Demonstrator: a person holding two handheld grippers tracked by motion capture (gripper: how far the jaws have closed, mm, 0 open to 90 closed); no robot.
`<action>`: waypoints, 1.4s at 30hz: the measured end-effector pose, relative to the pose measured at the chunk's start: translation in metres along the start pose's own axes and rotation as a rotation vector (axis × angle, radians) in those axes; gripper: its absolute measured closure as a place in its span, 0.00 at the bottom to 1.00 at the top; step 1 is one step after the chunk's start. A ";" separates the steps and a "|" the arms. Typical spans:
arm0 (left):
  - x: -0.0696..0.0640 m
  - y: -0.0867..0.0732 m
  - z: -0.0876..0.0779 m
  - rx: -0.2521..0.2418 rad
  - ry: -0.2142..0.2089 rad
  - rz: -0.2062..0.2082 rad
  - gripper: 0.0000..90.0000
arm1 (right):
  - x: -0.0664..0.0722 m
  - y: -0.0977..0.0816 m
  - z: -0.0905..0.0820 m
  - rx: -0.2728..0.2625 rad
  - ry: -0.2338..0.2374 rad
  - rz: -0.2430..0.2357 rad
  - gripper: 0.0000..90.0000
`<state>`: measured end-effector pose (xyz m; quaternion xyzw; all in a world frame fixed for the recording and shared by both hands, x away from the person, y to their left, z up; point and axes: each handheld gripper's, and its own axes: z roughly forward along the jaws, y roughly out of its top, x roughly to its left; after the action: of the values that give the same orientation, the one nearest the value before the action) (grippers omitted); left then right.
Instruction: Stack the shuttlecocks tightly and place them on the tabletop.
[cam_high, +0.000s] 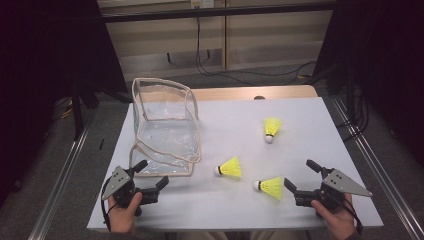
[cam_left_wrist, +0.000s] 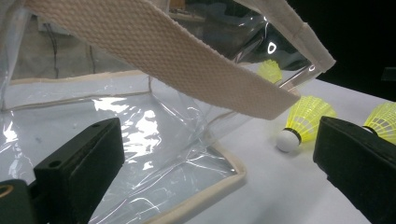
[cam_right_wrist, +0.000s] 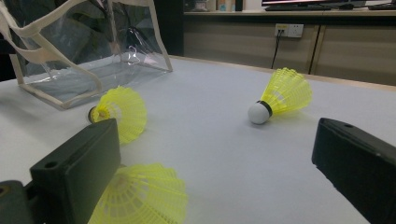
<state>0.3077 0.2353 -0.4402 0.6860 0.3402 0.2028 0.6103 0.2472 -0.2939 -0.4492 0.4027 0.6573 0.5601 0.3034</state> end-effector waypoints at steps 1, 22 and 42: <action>0.000 0.000 0.001 0.006 -0.001 0.009 0.02 | -0.001 0.000 -0.001 0.002 -0.003 0.006 0.01; -0.020 0.002 0.006 0.022 -0.078 -0.014 0.02 | -0.001 0.002 0.000 -0.003 0.008 -0.008 0.01; -0.044 0.006 0.026 0.058 -0.165 -0.009 0.02 | 0.000 0.003 -0.001 -0.002 0.022 -0.009 0.01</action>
<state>0.2965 0.1853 -0.4326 0.7162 0.2975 0.1328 0.6171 0.2475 -0.2944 -0.4465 0.3931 0.6618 0.5640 0.2992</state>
